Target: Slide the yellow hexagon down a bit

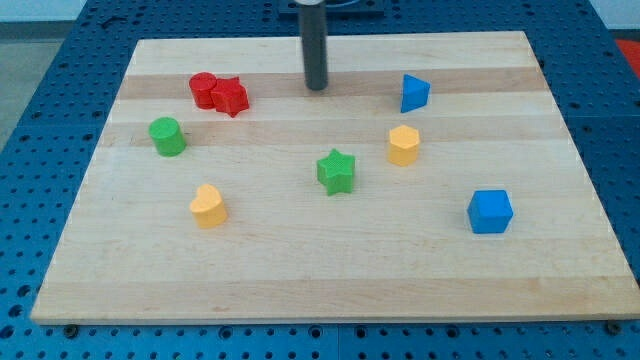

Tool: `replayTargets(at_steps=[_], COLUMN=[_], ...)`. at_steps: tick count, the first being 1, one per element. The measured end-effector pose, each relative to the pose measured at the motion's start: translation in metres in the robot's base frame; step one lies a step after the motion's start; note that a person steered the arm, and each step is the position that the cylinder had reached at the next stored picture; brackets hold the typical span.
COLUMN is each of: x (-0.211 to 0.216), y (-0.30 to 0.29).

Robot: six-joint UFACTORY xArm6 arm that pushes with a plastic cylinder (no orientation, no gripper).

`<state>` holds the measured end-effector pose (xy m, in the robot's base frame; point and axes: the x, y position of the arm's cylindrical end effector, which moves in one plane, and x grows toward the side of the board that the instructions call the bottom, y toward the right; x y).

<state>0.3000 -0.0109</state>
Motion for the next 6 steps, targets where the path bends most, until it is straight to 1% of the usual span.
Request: replayTargets(at_steps=[1, 2, 3, 5, 6], x=[0.04, 0.067, 0.082, 0.084, 0.101], y=[-0.003, -0.003, 0.018, 0.087, 0.106])
